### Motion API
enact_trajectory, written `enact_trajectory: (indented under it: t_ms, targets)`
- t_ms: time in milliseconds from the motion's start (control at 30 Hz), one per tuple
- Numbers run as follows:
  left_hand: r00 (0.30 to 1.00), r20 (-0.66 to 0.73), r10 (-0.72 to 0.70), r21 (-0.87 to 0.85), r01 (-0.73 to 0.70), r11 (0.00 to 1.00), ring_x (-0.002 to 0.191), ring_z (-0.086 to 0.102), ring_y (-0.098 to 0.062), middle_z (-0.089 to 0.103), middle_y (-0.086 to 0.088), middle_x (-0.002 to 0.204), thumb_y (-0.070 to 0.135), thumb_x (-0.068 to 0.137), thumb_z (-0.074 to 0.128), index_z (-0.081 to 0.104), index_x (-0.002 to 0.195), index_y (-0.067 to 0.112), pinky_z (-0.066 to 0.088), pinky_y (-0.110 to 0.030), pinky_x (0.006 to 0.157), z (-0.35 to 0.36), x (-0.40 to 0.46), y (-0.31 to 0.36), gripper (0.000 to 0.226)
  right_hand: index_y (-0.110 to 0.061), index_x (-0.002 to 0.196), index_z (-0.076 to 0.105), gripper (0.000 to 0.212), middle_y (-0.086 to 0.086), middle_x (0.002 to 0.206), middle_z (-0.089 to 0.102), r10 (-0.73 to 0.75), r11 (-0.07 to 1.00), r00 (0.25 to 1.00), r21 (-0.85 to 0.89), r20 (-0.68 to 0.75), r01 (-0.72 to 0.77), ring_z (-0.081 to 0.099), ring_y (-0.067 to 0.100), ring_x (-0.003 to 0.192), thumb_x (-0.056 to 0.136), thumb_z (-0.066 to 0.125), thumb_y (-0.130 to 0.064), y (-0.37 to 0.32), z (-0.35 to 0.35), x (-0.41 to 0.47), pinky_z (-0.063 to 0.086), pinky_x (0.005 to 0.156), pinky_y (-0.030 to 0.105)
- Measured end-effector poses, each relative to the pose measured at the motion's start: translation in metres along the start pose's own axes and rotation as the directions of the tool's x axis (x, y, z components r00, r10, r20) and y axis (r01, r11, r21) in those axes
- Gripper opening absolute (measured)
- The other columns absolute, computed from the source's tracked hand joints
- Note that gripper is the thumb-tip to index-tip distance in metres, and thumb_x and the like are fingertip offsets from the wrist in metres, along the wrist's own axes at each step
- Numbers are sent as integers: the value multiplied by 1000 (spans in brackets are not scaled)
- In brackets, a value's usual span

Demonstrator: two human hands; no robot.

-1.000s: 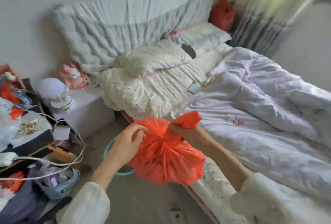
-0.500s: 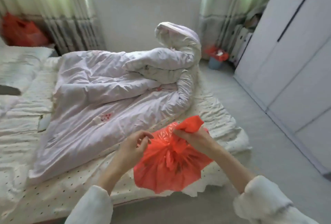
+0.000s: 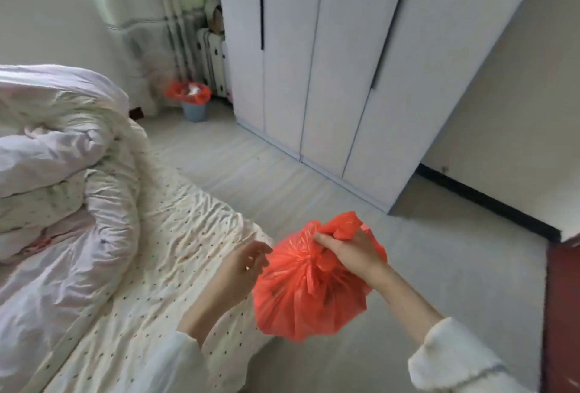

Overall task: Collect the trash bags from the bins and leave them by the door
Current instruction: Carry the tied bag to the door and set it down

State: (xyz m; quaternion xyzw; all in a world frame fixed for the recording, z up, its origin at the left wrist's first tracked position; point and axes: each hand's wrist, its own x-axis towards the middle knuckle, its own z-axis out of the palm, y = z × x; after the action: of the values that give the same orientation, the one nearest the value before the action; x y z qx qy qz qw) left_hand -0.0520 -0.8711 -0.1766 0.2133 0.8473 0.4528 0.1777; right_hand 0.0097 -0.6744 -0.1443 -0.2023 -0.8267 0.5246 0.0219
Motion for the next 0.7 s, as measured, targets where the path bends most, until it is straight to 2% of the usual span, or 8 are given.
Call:
enact_trajectory:
  t_ms: [133, 200, 267, 433, 500, 567, 667, 700]
  targets:
    - [983, 168, 78, 40, -86, 995, 64, 57, 12, 60, 15, 71, 4, 91, 44, 53, 86, 29, 44, -14, 64, 59, 97, 33, 27, -7, 75, 68, 10, -11, 65, 58, 136, 988, 978, 93, -159, -122, 55, -14, 55, 84, 63, -10, 41, -70, 41, 37, 59, -2]
    - [964, 246, 103, 35, -115, 993, 63, 57, 12, 60, 14, 72, 6, 92, 43, 53, 88, 28, 41, -7, 61, 89, 144, 51, 25, -17, 66, 63, 19, -3, 69, 62, 218, 968, 949, 174, -227, -181, 61, 4, 69, 83, 65, -10, 62, -102, 66, 48, 73, 16]
    - [943, 312, 118, 4, -126, 992, 61, 57, 10, 60, 12, 72, 6, 92, 42, 55, 88, 26, 41, -6, 59, 119, 188, 66, 24, -18, 64, 61, 21, 3, 74, 65, 292, 947, 915, 218, -280, -235, 62, 17, 77, 82, 65, -10, 83, -135, 93, 49, 79, 33]
    - [876, 464, 132, -34, -132, 991, 56, 57, 6, 61, 8, 72, 7, 92, 42, 53, 78, 35, 40, -7, 54, 187, 300, 112, 33, -17, 70, 63, 12, 4, 78, 67, 432, 889, 806, 340, -404, -306, 64, 21, 79, 81, 67, -15, 129, -221, 148, 49, 77, 33]
    - [845, 512, 153, -28, -162, 986, 54, 56, 6, 61, 7, 71, 6, 92, 41, 53, 76, 34, 41, -8, 54, 217, 341, 136, 34, -17, 69, 62, 14, 2, 74, 65, 482, 863, 763, 385, -431, -328, 63, 17, 73, 82, 66, -15, 149, -253, 161, 49, 70, 28]
    - [811, 562, 166, -11, -193, 981, 53, 56, 5, 61, 7, 70, 5, 92, 42, 55, 77, 30, 41, -7, 53, 250, 376, 161, 32, -19, 70, 64, 13, 2, 75, 67, 540, 829, 706, 434, -457, -354, 64, 16, 73, 82, 67, -17, 168, -284, 172, 50, 68, 26]
    - [757, 630, 173, 3, -225, 974, 51, 55, 6, 61, 4, 70, 4, 92, 41, 58, 85, 20, 40, -6, 52, 303, 421, 193, 25, -21, 71, 66, 10, 8, 84, 72, 597, 792, 622, 497, -507, -355, 68, 21, 80, 81, 68, -20, 202, -332, 189, 54, 76, 34]
    - [743, 647, 171, 7, -230, 973, 52, 55, 7, 61, 3, 71, 3, 92, 41, 58, 87, 18, 40, -5, 52, 321, 434, 202, 24, -21, 71, 66, 10, 7, 82, 71, 606, 785, 606, 509, -515, -353, 68, 18, 77, 82, 67, -20, 213, -348, 196, 55, 72, 30]
